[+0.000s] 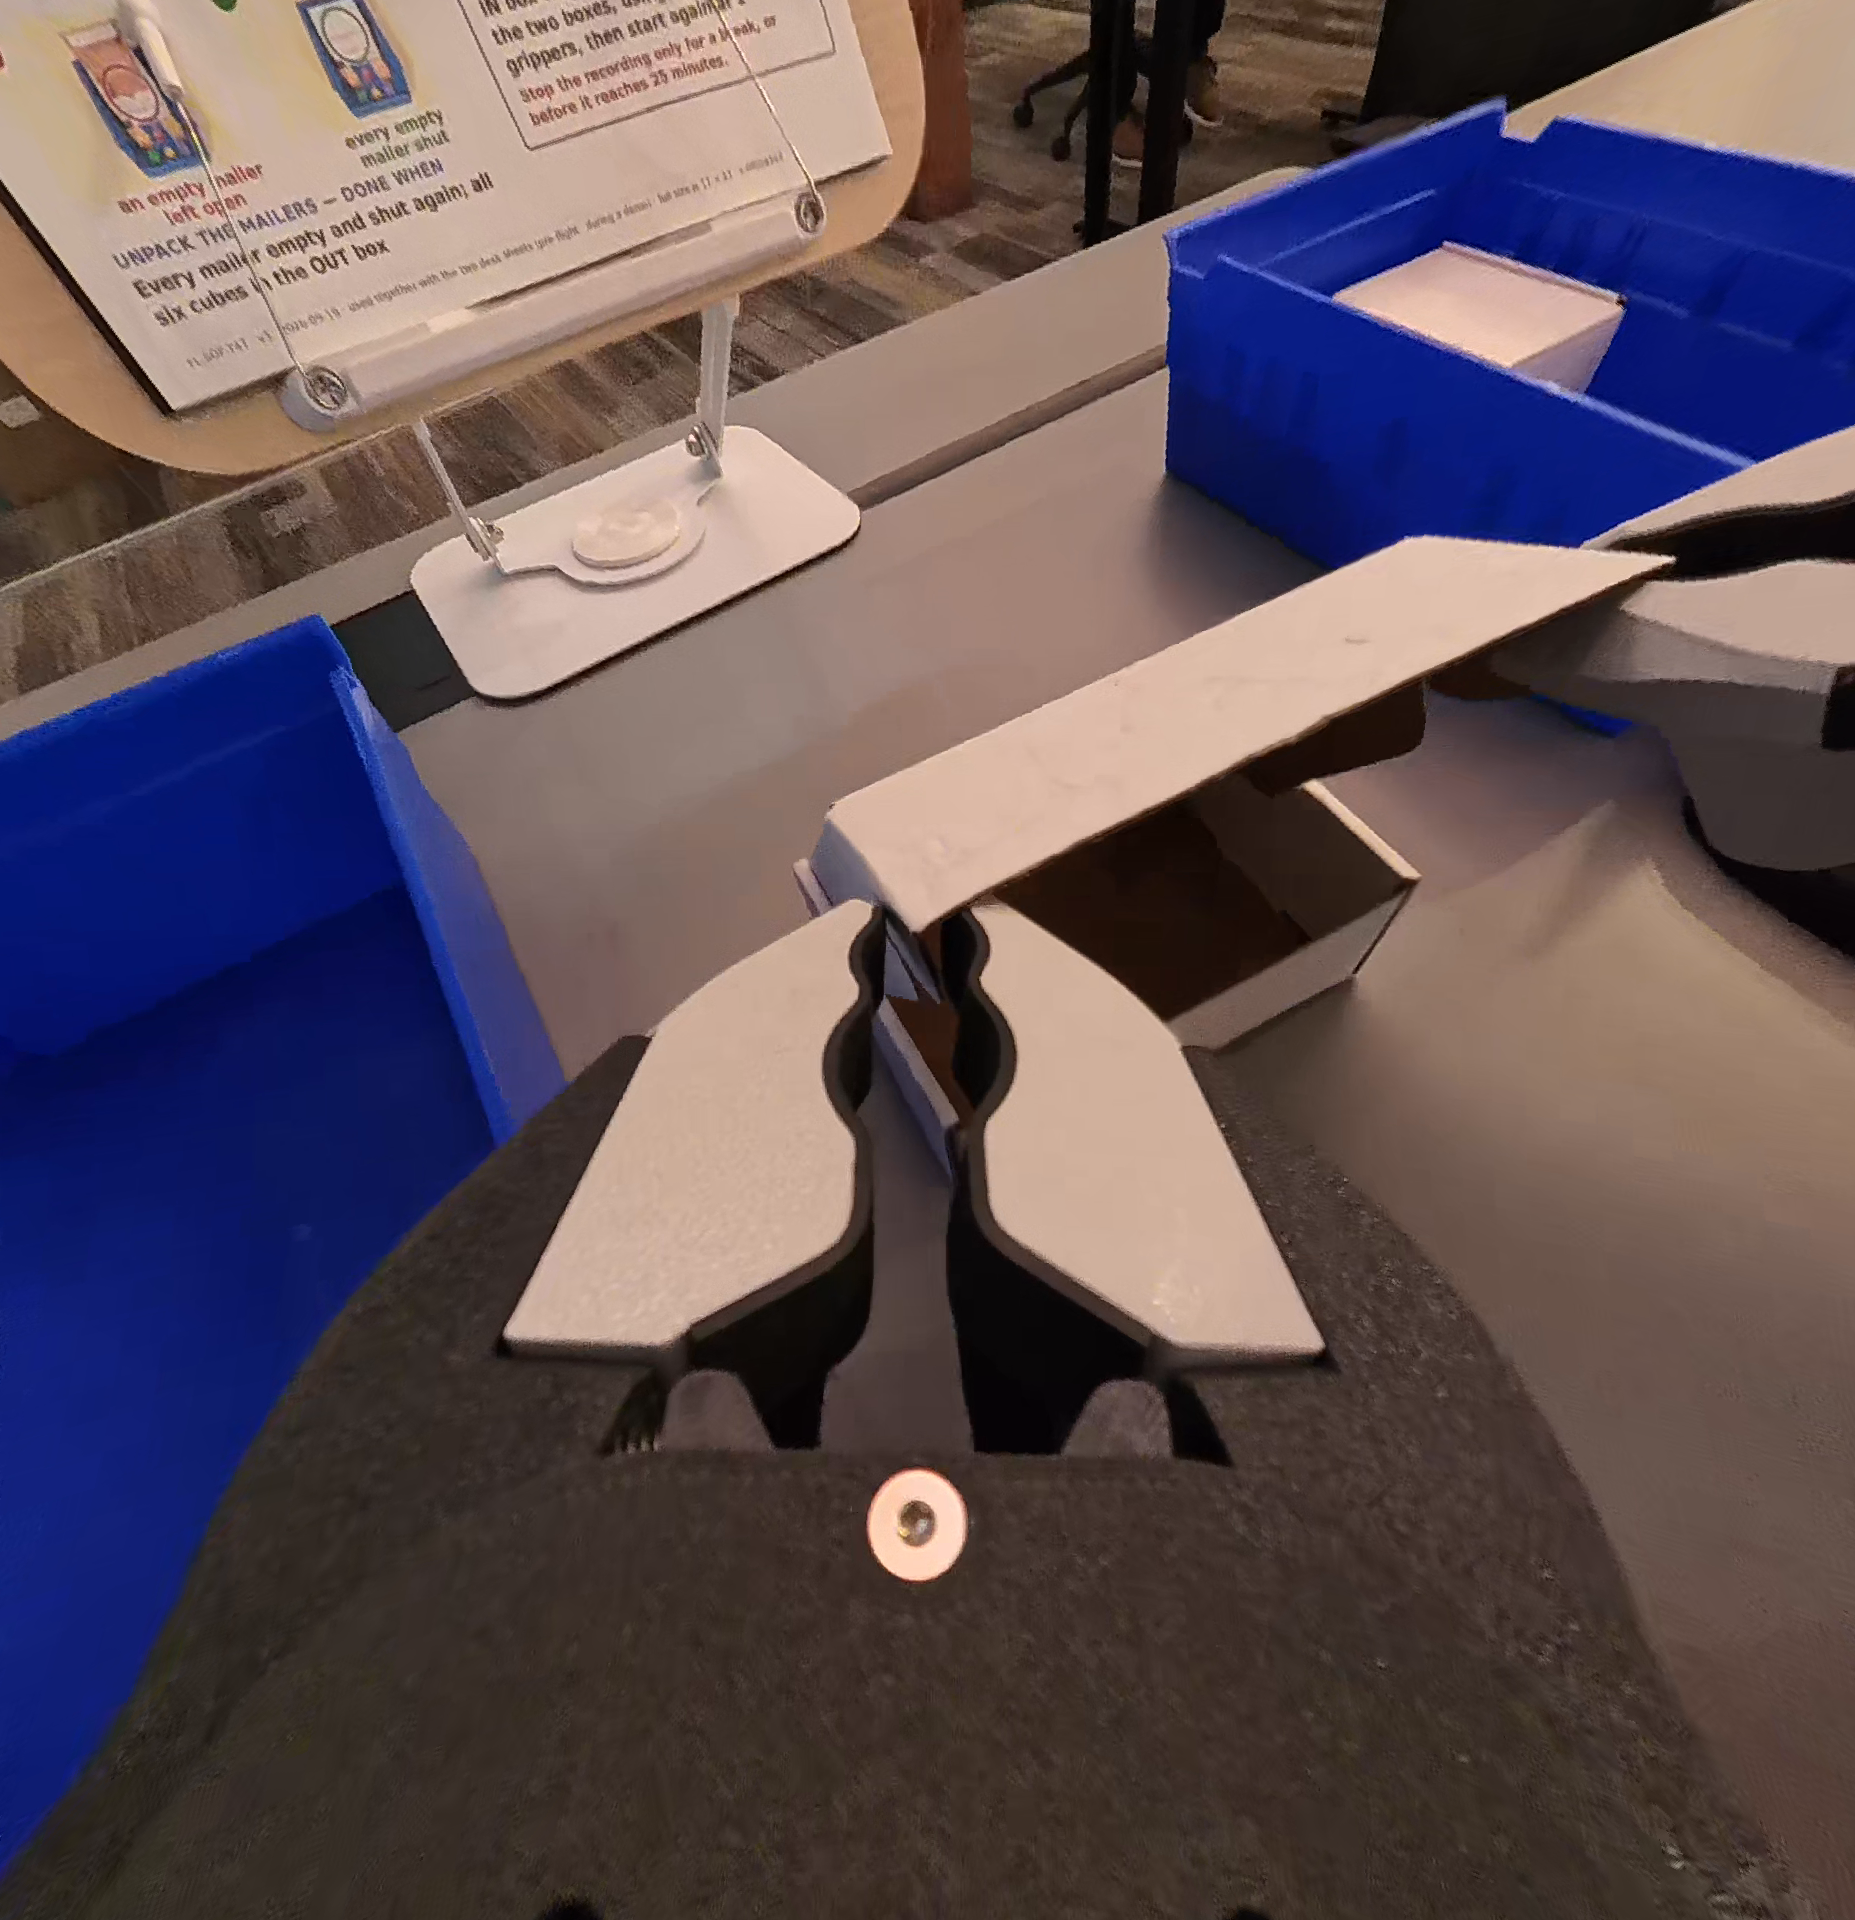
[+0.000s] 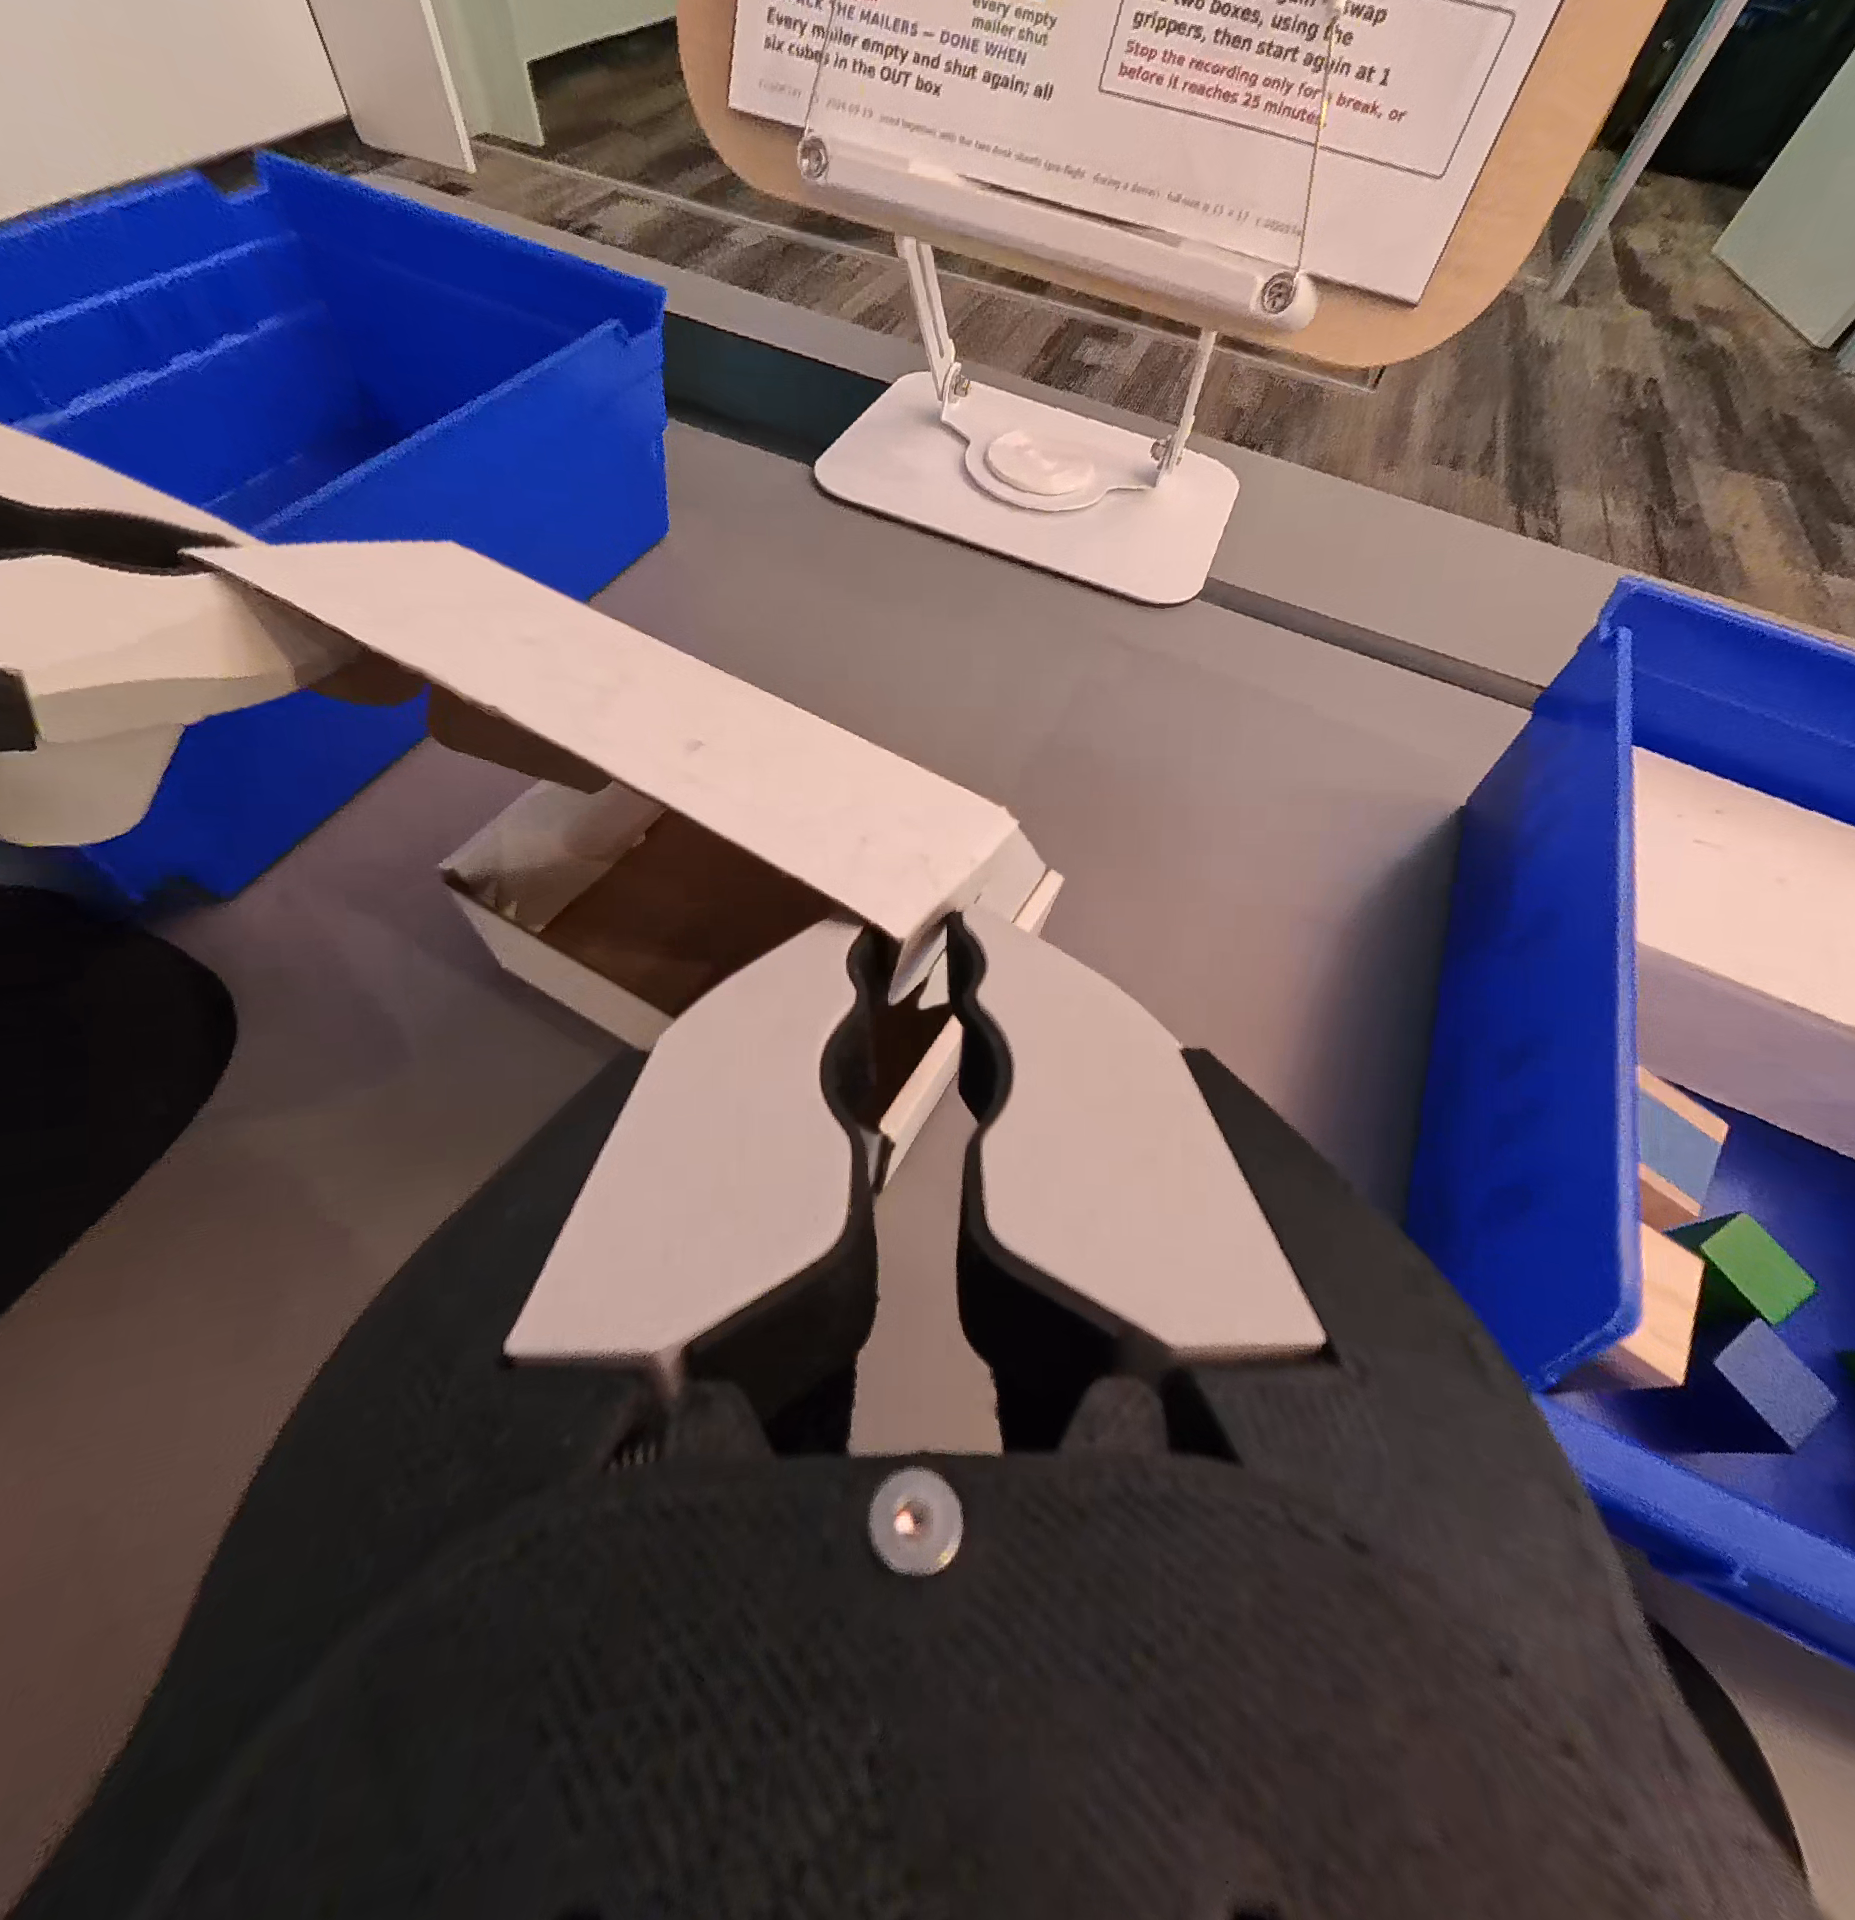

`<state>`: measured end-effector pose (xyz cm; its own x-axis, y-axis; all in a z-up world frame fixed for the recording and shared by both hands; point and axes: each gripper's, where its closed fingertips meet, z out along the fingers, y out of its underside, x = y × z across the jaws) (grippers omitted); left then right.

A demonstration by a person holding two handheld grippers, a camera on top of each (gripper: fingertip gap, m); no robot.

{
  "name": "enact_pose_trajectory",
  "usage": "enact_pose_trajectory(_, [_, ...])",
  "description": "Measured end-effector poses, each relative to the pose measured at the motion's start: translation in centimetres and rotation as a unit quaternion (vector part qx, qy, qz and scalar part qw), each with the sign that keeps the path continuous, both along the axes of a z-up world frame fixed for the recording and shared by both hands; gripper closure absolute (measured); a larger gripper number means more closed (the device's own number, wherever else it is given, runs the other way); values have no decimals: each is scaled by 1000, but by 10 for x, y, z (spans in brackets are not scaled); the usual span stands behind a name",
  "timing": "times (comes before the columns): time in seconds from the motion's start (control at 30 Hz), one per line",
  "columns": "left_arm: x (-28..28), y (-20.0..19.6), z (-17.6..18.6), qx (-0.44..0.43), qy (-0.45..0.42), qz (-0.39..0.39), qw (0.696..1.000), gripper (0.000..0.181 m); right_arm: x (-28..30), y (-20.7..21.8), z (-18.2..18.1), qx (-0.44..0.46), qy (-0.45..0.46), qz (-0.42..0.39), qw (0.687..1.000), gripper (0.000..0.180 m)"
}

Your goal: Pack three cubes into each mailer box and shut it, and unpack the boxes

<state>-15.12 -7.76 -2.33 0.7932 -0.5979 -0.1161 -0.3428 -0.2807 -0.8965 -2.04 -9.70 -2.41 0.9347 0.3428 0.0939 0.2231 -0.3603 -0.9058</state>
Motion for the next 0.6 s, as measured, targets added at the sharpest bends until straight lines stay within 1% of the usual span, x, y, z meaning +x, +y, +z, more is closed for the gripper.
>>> enact_pose_trajectory(0.13, [-2,-13,-15,-5,29,-1,1000,171,-1,-12,-13,-15,-12,11,1000,168])
enact_pose_trajectory(0.37, [-3,-35,-55,-54,60,-10,997,171,-2,-33,-53,-74,-43,32,996,167])
enact_pose_trajectory(0.5, [-1,-41,-74,-91,38,-22,995,169,-1,-35,-69,-82,-36,44,995,166])
enact_pose_trajectory(0.57, [1,-40,-77,-101,11,-27,994,167,-1,-34,-71,-71,-32,53,996,165])
enact_pose_trajectory(0.6, [3,-39,-77,-105,-6,-32,994,162,-3,-34,-71,-67,-29,62,995,163])
